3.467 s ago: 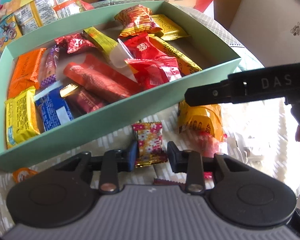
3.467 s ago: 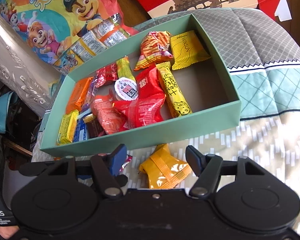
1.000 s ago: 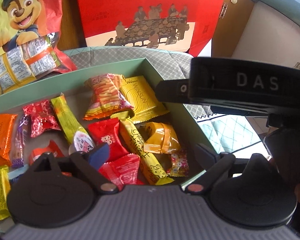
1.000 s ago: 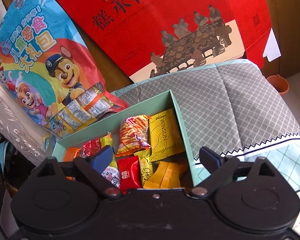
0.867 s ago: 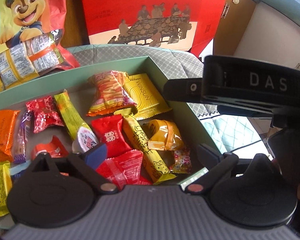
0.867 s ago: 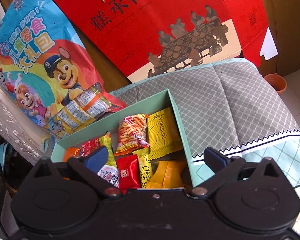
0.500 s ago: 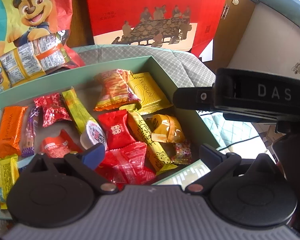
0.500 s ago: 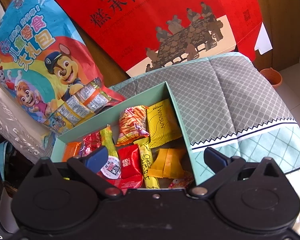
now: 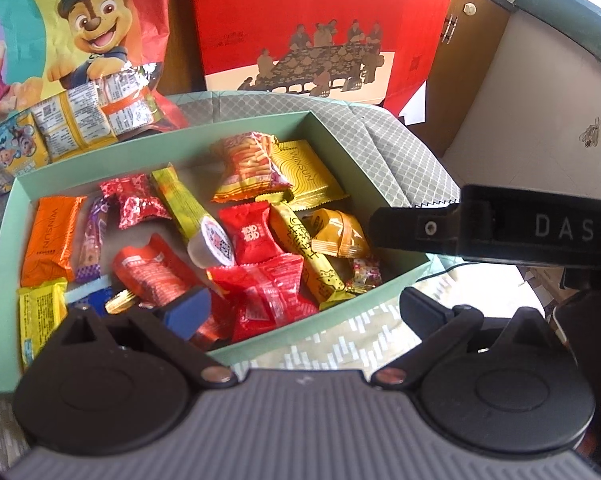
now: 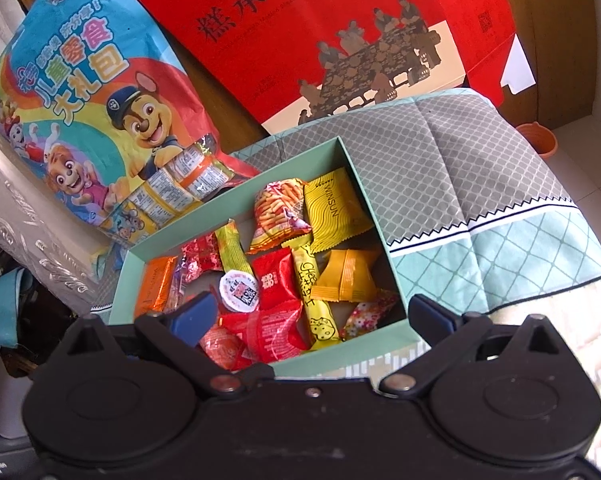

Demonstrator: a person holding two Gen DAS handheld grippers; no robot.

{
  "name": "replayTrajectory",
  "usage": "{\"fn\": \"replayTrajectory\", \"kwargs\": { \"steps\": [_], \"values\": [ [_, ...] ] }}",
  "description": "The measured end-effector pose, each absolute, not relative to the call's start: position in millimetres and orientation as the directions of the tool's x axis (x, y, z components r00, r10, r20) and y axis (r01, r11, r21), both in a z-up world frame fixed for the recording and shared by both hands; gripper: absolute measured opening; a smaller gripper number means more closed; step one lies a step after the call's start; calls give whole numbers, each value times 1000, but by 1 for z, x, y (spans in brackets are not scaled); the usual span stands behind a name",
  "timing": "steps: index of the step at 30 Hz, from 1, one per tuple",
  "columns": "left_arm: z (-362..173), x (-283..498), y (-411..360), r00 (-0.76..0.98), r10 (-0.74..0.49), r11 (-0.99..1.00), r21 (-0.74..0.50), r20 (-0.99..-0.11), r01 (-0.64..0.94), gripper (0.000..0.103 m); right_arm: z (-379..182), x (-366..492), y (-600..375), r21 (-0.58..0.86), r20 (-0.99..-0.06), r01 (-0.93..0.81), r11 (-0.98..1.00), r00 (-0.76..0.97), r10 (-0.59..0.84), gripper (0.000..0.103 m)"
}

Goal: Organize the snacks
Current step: 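Lower both held snacks into the green box and open both tools, then grasp the pink-blue candy packet with left tool while right tool grasps clear cake bag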

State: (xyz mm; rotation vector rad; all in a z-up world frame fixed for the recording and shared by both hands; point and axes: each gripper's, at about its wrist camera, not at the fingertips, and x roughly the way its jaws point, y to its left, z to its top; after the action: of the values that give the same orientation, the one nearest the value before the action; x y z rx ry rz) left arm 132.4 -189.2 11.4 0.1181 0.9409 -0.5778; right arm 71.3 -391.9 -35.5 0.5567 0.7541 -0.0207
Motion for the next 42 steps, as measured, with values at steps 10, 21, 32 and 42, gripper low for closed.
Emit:
{"fn": "replayTrajectory", "kwargs": {
  "steps": [10, 21, 32, 42],
  "values": [
    [0, 105, -155, 436, -388, 858, -145, -812, 494, 103, -42, 35, -383, 453, -679, 233, 860, 716, 163, 103],
    [-24, 85, -123, 393, -342, 874, -135, -854, 467, 103, -60, 15, -365, 466, -688, 207, 860, 696, 205, 103],
    [-56, 68, -101, 326, -294, 890, -133, -899, 437, 103, -101, 14, -368, 452, -737, 209, 867, 635, 231, 91],
    [-63, 63, -96, 331, -286, 887, -118, -899, 447, 103, -115, -13, -343, 339, -789, 164, 926, 585, 185, 51]
  ]
}}
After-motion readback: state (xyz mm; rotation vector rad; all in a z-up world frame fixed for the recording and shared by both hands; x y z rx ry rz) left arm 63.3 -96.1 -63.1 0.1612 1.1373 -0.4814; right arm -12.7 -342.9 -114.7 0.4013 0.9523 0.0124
